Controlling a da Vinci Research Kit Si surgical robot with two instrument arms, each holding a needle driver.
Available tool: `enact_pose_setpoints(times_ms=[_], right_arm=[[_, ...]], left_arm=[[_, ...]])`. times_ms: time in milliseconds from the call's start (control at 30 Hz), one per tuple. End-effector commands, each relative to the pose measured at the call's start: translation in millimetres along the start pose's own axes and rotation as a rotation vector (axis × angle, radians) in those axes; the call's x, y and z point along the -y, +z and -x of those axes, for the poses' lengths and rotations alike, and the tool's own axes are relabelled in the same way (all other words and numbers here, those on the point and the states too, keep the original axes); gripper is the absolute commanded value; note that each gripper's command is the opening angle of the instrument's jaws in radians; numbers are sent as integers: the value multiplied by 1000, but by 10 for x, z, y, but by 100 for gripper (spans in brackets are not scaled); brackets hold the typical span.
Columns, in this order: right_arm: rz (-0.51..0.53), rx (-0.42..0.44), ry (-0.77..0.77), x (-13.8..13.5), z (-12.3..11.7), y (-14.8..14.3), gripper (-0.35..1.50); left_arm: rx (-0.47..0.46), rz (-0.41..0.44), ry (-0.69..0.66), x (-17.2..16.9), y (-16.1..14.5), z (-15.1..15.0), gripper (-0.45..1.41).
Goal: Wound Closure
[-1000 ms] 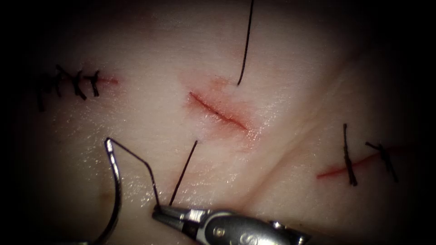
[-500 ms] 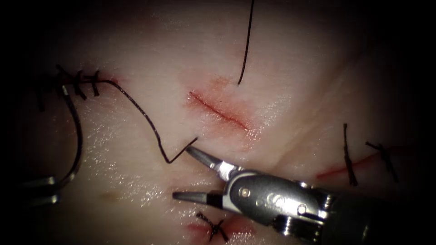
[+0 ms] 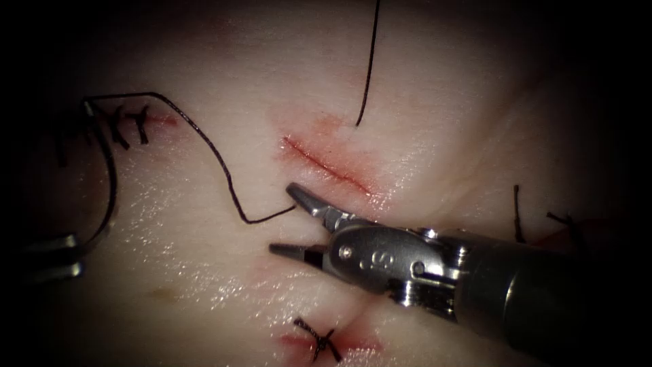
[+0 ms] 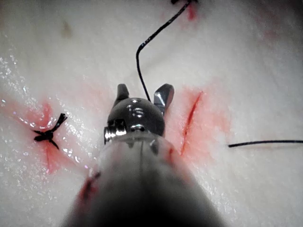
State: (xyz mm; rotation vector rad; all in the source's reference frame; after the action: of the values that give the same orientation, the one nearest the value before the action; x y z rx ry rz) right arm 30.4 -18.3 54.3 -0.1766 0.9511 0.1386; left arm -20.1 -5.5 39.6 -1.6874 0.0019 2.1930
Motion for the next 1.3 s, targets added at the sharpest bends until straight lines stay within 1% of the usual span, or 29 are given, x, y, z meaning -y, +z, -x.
enact_pose_setpoints(times_ms=[33,133,200,267,300,333,400,467,533,567,633,733,767,800,833,933,967,1000,1133,1167,1300], right_arm=[[2,17,-12,0,2,16,104],[20,40,-23,-1,8,22,104],[23,60,-32,1,13,26,86],[-7,81,-50,7,18,29,-18],[-7,81,-50,7,18,29,-18],[-38,94,-65,12,21,28,-35],[-43,92,-70,14,22,25,-35],[-42,91,-71,17,22,15,-35],[-38,78,-70,22,19,3,-35],[-42,74,-71,29,13,-6,-35],[-45,73,-72,36,7,-13,-35],[-62,46,-72,51,-6,-24,-35],[-70,32,-72,63,-18,-30,-35],[-70,32,-72,63,-18,-30,-35],[-77,26,-73,67,-24,-32,-35],[-100,1,-71,84,-43,-39,-35],[-115,-9,-74,93,-55,-43,-35],[-115,-9,-74,93,-55,-43,-35],[-131,-23,-77,107,-76,-49,-35],[-151,-37,-57,113,-84,-52,-35],[-170,-55,-40,123,-94,-55,-35]], left_arm=[[-2,1,0,-1,7,3,-45],[-1,1,1,-3,6,3,-45],[-3,2,1,-4,6,2,-45],[-6,5,1,-5,6,1,-45],[-6,5,1,-5,6,1,-45],[-7,2,0,-5,6,1,-45],[-12,2,0,-5,5,1,-45],[-16,-2,0,-4,6,2,-45],[-21,-11,1,-1,9,6,-45],[-25,-18,3,0,11,10,-45],[-27,-22,5,1,13,14,-45],[-29,-26,8,4,16,21,-45],[-29,-27,11,5,17,25,-45],[-29,-27,11,5,17,25,-45],[-29,-27,12,6,18,27,-45],[-29,-27,20,6,18,30,-45],[-28,-28,22,5,18,31,-45],[-28,-28,22,5,18,31,-45],[-28,-28,23,4,17,31,-45],[-28,-28,24,3,16,31,-45],[-27,-27,24,2,15,31,-45]])
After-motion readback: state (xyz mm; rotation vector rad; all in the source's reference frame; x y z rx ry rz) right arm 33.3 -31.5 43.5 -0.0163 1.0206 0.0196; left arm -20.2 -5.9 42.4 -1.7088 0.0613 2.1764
